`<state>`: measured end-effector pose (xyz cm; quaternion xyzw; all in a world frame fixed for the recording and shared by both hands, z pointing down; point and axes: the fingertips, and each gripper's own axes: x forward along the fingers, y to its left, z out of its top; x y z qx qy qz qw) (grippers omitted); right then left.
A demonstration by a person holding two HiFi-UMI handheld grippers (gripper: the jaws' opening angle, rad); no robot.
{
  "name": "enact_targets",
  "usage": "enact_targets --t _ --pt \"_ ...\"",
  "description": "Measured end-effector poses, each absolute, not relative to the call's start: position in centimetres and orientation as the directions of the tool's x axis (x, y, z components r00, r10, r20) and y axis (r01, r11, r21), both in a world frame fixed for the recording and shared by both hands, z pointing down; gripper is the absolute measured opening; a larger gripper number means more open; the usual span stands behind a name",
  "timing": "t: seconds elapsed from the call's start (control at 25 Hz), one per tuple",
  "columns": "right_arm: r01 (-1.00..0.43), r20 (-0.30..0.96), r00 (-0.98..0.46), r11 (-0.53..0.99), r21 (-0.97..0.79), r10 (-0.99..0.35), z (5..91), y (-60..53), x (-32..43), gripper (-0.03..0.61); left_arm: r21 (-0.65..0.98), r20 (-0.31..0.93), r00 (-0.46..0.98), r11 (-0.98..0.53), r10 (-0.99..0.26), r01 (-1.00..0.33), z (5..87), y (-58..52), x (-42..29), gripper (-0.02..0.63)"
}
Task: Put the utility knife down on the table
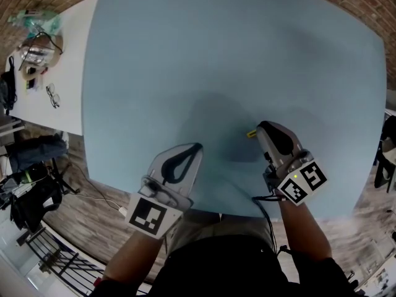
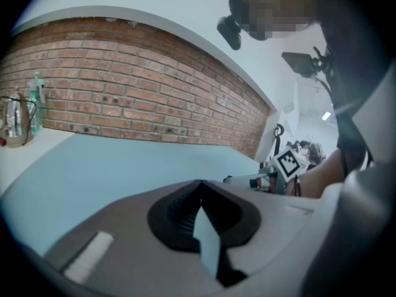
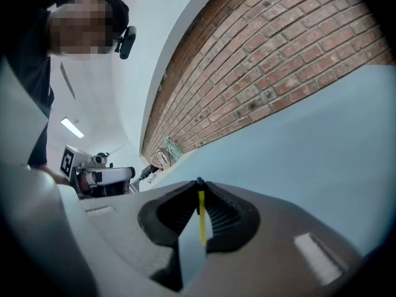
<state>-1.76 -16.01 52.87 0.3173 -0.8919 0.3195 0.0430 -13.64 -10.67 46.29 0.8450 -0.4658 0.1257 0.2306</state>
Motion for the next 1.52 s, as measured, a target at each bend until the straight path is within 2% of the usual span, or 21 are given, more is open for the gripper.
enact_targets --t 1.52 --pt "-0.609 0.314 -0.784 0.566 -0.556 -0.535 54.5 -16.6 -1.8 0.046 0.270 0.437 0.509 -0.432 -0.742 -0.861 46.8 -10.7 -14.6 0.003"
